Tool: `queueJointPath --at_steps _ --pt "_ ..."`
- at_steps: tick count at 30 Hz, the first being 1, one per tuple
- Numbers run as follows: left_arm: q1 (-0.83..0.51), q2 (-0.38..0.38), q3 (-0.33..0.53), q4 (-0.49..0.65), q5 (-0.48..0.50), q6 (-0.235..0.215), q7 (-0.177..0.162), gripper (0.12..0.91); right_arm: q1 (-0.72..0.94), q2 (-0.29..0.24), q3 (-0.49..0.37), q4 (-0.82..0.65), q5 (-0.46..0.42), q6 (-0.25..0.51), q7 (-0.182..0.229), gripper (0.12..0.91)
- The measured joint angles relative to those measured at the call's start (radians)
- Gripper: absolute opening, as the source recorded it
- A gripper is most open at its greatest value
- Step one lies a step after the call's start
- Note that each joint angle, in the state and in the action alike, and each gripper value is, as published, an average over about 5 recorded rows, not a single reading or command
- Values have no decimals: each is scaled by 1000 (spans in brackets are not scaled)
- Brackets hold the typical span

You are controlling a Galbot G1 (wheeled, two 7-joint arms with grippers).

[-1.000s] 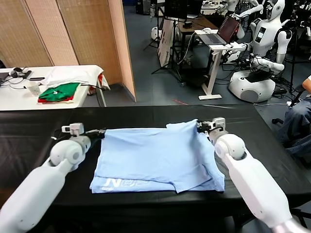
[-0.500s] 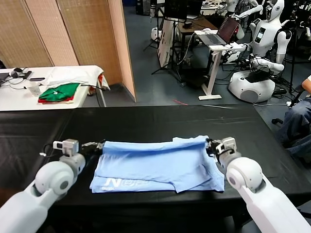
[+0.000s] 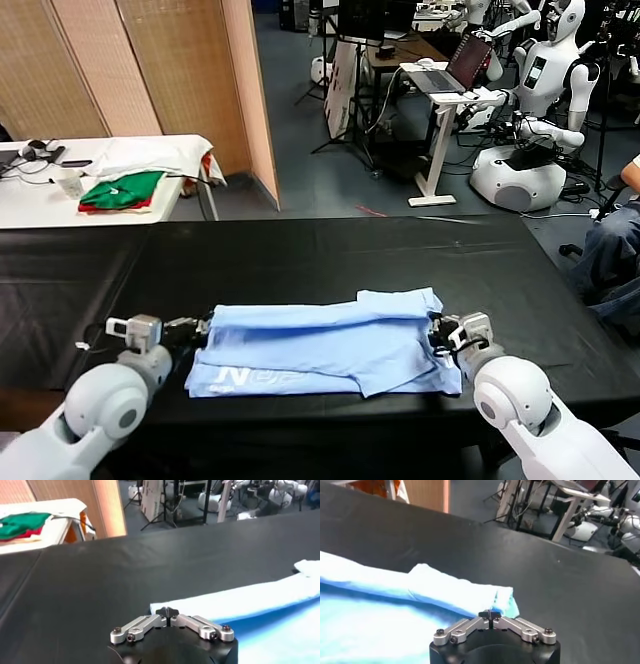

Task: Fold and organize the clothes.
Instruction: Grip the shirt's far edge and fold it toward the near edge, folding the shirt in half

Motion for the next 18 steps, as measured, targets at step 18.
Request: queueJointPath --at_steps 18 --pt "88 -29 -10 14 54 -6 -3 145 -13 7 -2 -8 -5 0 -24 140"
